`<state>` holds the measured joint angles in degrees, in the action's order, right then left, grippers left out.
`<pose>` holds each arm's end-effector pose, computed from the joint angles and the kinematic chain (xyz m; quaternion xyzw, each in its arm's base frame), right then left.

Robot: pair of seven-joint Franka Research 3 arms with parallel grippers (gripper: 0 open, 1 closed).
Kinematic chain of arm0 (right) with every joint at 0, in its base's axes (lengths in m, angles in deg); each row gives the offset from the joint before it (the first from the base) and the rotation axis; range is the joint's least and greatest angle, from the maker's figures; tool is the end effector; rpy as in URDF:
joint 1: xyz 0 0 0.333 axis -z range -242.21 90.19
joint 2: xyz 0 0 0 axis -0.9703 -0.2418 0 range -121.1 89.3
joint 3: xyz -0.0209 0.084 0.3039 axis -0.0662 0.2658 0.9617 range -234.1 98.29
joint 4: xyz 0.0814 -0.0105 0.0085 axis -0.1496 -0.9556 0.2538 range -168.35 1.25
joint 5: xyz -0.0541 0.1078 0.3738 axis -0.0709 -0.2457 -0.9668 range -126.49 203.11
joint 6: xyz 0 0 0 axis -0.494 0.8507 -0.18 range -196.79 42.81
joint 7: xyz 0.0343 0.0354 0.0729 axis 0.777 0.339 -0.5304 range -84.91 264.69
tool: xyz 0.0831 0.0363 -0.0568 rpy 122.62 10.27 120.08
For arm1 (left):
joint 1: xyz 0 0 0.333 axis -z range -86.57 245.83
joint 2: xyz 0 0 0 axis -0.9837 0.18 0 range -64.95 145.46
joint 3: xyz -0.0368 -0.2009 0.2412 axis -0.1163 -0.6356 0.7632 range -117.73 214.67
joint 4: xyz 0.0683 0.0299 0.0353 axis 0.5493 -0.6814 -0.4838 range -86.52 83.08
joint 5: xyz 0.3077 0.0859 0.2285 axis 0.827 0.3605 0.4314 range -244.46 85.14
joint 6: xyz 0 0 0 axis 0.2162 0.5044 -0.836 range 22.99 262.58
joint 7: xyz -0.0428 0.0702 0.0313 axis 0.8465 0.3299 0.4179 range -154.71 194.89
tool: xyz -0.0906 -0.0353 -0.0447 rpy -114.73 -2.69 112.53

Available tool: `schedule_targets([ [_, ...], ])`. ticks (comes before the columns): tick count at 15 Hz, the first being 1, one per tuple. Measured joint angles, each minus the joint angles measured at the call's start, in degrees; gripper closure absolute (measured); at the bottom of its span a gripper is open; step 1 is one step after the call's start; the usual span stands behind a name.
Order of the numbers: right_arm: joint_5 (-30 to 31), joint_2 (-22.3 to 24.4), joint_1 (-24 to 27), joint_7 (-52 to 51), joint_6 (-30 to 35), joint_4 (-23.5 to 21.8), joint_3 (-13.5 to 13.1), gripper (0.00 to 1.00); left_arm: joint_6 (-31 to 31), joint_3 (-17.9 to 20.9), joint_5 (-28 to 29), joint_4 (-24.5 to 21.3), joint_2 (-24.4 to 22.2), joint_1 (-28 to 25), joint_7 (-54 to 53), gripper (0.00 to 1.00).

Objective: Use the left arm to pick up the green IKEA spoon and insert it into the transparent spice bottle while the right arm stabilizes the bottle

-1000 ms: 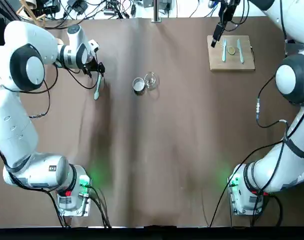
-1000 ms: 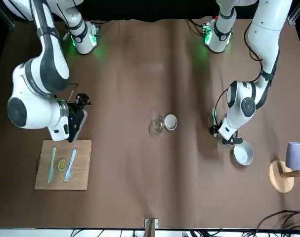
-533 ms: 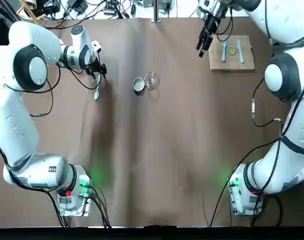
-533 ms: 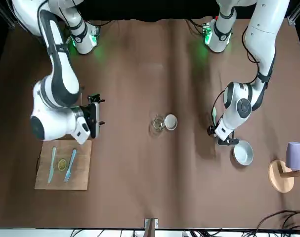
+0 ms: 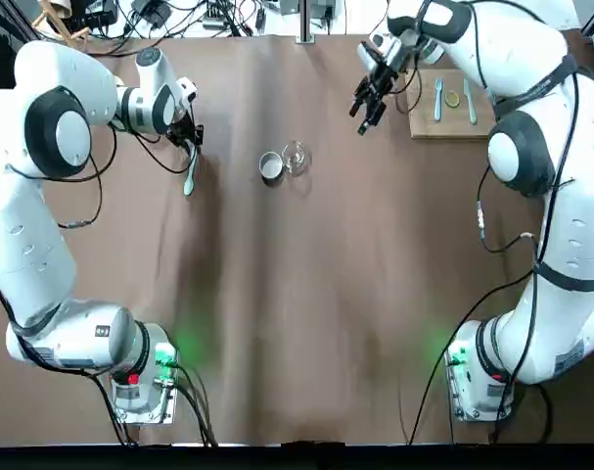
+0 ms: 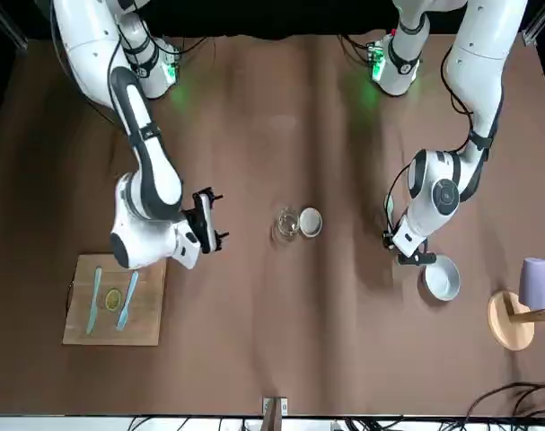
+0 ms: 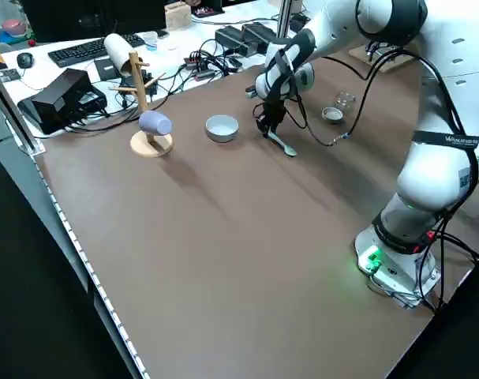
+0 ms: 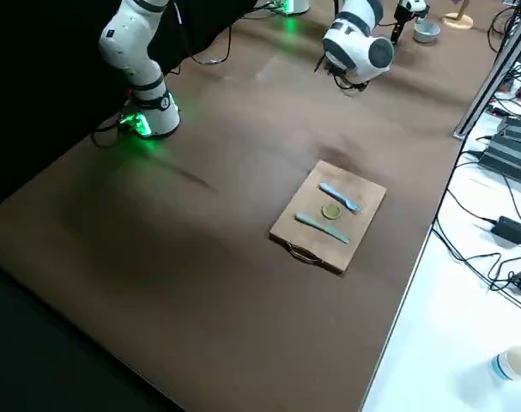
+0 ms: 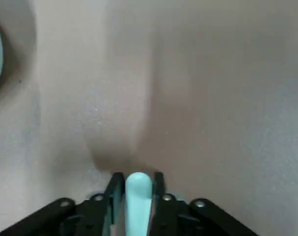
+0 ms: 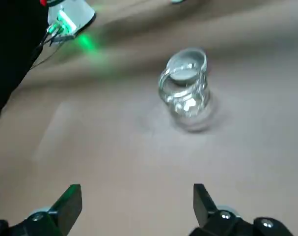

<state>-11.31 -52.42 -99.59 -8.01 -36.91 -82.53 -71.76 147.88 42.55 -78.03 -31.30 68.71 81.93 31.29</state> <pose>0.6063 0.2892 0.2614 -0.6207 -0.6758 -0.0924 0.3866 0.5723 -0.0838 0.1778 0.9996 0.0201 0.0035 0.0182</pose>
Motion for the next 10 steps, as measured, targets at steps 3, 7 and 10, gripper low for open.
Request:
schedule_targets([
  [3, -11.18, -0.52, -2.63, -15.54, -4.9, -4.35, 0.0, 0.0, -0.1, 0.03, 0.0, 0.01, -0.04, -0.04, 0.01, 0.75],
  [7, -24.33, -3.57, -3.64, -31.76, -7.45, -8.46, -0.06, 0.0, 0.0, -0.02, 0.0, 0.3, -0.06, -0.03, 0.01, 0.75],
  [10, -30.28, -4.65, -3.69, -35.83, -8.76, -10.56, -0.2, 0.0, 0.01, -0.05, 0.0, 1.12, -0.96, -0.03, 0.01, 0.75],
])
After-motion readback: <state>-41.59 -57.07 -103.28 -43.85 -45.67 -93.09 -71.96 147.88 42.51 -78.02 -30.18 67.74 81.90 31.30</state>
